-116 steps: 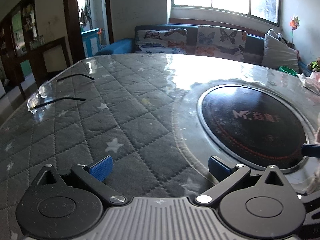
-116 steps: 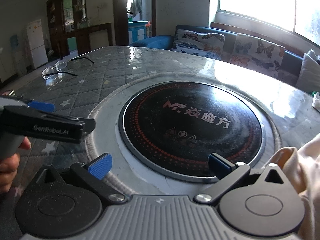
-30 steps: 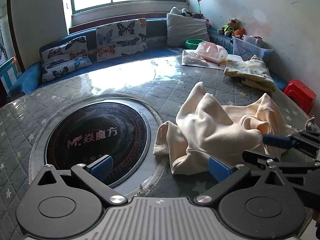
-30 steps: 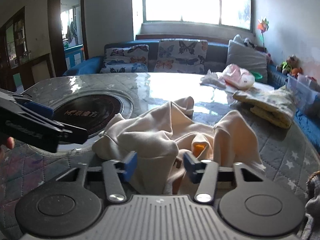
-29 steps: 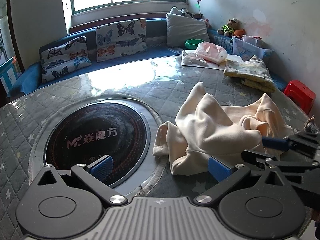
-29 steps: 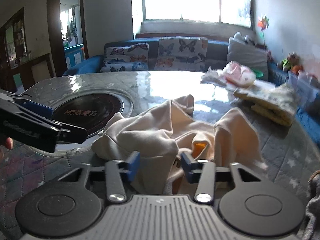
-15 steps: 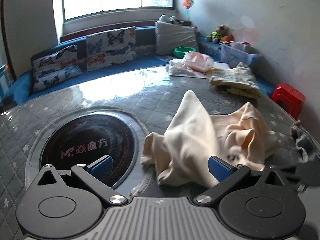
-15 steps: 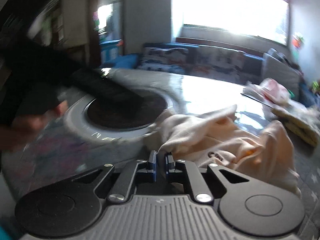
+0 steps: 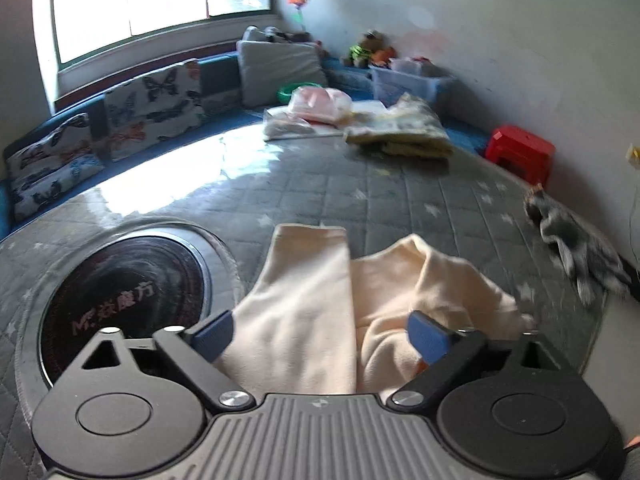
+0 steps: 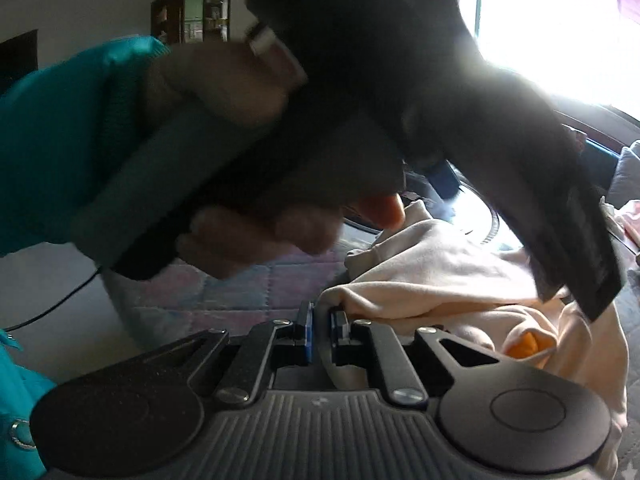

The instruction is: Fold clothes

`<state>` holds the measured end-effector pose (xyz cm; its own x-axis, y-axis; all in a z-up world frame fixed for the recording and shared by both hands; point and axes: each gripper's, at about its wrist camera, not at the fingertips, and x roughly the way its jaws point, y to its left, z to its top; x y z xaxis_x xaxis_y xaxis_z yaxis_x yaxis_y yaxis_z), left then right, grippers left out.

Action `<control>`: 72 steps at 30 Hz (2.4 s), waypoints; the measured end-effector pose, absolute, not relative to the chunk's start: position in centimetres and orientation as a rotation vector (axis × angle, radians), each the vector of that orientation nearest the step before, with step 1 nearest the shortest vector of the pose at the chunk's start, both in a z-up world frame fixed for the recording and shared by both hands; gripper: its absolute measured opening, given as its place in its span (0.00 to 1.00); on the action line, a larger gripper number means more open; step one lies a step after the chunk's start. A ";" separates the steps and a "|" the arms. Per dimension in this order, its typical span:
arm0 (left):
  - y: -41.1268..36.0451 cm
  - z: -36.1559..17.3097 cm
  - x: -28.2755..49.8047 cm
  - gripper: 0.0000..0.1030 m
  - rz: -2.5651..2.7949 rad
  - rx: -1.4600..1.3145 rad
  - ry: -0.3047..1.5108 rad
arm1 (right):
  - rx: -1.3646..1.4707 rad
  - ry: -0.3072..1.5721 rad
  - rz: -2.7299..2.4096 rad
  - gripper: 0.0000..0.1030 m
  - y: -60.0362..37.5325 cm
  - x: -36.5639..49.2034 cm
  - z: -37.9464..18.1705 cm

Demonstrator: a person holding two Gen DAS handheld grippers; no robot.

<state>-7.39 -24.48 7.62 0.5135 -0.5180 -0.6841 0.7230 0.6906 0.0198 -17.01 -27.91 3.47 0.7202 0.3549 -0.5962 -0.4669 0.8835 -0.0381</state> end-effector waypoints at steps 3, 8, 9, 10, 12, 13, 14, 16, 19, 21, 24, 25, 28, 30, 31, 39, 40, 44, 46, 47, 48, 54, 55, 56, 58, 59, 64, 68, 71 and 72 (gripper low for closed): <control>-24.2 6.7 -6.7 0.76 -0.784 0.311 0.743 | -0.178 0.603 0.452 0.12 -27.9 -17.3 4.0; -23.8 5.4 -6.2 0.52 -0.797 0.326 0.773 | -0.161 0.585 0.439 0.15 -28.2 -18.3 5.2; -23.6 5.3 -6.1 0.46 -0.801 0.321 0.778 | -0.153 0.583 0.437 0.17 -28.3 -18.4 5.4; -23.4 5.3 -6.1 0.39 -0.802 0.319 0.776 | -0.146 0.580 0.434 0.20 -28.4 -18.5 5.6; -22.7 5.5 -6.1 0.28 -0.810 0.318 0.769 | -0.117 0.572 0.421 0.28 -29.4 -18.4 6.2; -22.5 5.6 -6.0 0.22 -0.810 0.318 0.768 | -0.105 0.565 0.409 0.28 -29.7 -18.5 6.5; -22.2 5.6 -6.0 0.20 -0.810 0.317 0.767 | -0.094 0.558 0.398 0.28 -30.0 -18.4 6.9; -21.6 5.8 -5.9 0.14 -0.804 0.309 0.763 | -0.047 0.554 0.383 0.25 -31.4 -18.0 7.7; -20.7 6.4 -5.8 0.12 -0.793 0.285 0.752 | 0.011 0.546 0.333 0.33 -32.9 -17.2 8.3; -20.3 6.6 -5.8 0.11 -0.776 0.291 0.739 | 0.057 0.551 0.308 0.33 -33.9 -16.9 8.8; -19.5 6.7 -5.7 0.09 -0.744 0.295 0.732 | 0.032 0.545 0.253 0.33 -34.8 -16.2 9.6; -19.2 6.8 -5.7 0.09 -0.741 0.294 0.728 | 0.025 0.544 0.232 0.33 -35.4 -16.1 9.7; -18.2 6.8 -5.6 0.08 -0.718 0.298 0.726 | 0.003 0.541 0.166 0.33 -37.0 -15.5 9.8; -17.7 6.7 -5.6 0.08 -0.702 0.296 0.737 | 0.008 0.566 0.126 0.33 -39.9 -14.9 9.9; -17.5 6.7 -5.6 0.08 -0.700 0.295 0.740 | 0.003 0.575 0.105 0.33 -40.6 -14.1 9.8; -20.3 8.3 -6.5 0.28 -0.797 0.313 0.689 | 0.041 0.708 -0.008 0.34 -46.0 -9.1 6.9; -20.9 8.3 -6.6 0.36 -0.808 0.326 0.680 | 0.051 0.725 -0.006 0.34 -46.3 -8.7 6.5; -23.5 7.6 -6.2 0.45 -0.839 0.368 0.693 | 0.092 0.802 0.004 0.33 -47.0 -7.3 4.9; -24.5 6.8 -5.7 0.45 -0.836 0.391 0.717 | 0.102 0.832 0.010 0.33 -47.2 -6.9 4.3; -24.7 6.4 -5.3 0.45 -0.828 0.398 0.729 | 0.101 0.850 0.007 0.33 -47.1 -6.8 4.0; -24.9 5.9 -5.0 0.45 -0.819 0.405 0.741 | 0.095 0.862 0.005 0.33 -47.2 -6.7 3.8; -24.2 4.9 -4.3 0.19 -0.807 0.410 0.760 | 0.088 0.884 0.025 0.09 -46.6 -7.7 3.0; -23.9 4.9 -4.3 0.14 -0.803 0.405 0.756 | 0.075 0.878 0.022 0.07 -46.4 -7.9 3.0; -23.6 5.0 -4.3 0.13 -0.798 0.395 0.755 | 0.068 0.866 0.019 0.06 -46.1 -8.3 3.3; -23.0 5.4 -4.2 0.12 -0.780 0.377 0.752 | 0.020 0.826 0.003 0.06 -45.3 -9.1 4.0; -22.6 5.6 -4.2 0.12 -0.772 0.368 0.746 | -0.013 0.802 -0.008 0.05 -44.8 -9.6 4.5; -20.8 6.6 -4.4 0.11 -0.730 0.336 0.717 | -0.084 0.673 -0.082 0.04 -44.0 -12.1 7.3; -18.8 7.1 -4.5 0.09 -0.686 0.305 0.711 | -0.118 0.589 -0.156 0.04 -44.1 -14.4 9.3; -17.0 7.2 -4.7 0.08 -0.656 0.282 0.711 | -0.102 0.575 -0.209 0.04 -44.7 -16.4 9.9; -16.4 7.2 -4.8 0.08 -0.650 0.274 0.714 | -0.095 0.577 -0.222 0.04 -44.9 -17.0 9.9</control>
